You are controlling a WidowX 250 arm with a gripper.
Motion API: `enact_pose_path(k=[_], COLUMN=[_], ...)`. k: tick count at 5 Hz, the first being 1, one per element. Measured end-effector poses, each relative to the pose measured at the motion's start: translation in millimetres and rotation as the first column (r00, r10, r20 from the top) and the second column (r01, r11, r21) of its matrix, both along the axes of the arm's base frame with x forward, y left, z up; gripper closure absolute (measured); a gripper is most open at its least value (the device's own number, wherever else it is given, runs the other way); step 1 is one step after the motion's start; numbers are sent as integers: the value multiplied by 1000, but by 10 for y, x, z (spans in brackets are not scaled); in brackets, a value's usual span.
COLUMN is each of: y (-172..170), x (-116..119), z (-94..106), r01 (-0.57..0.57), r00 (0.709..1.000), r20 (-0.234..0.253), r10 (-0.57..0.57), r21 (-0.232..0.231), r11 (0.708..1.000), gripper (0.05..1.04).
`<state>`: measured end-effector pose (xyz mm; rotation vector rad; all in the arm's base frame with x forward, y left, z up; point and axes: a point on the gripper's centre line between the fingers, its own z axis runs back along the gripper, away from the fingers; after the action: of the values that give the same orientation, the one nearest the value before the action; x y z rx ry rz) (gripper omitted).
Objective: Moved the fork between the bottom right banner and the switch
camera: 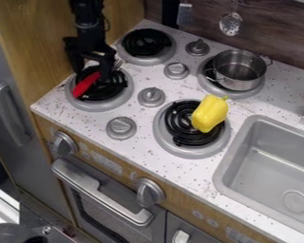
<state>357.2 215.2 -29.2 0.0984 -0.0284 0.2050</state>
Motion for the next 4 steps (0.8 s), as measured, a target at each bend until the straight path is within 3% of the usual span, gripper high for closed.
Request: enact_pose_path(k=[1, 2, 3, 4], y=[10, 50, 69, 44], x=[12, 68, 52, 57], z=[-147, -167, -166, -165], r01=[3, 7, 2, 9], r00=[1000, 1000, 999, 999], r20=[-30, -27, -34, -42], r10=[-3, -7, -2, -9], r21=[-19, -17, -8, -6], r11=[1000, 1000, 1000, 1000], gripper=[110, 232, 528, 713])
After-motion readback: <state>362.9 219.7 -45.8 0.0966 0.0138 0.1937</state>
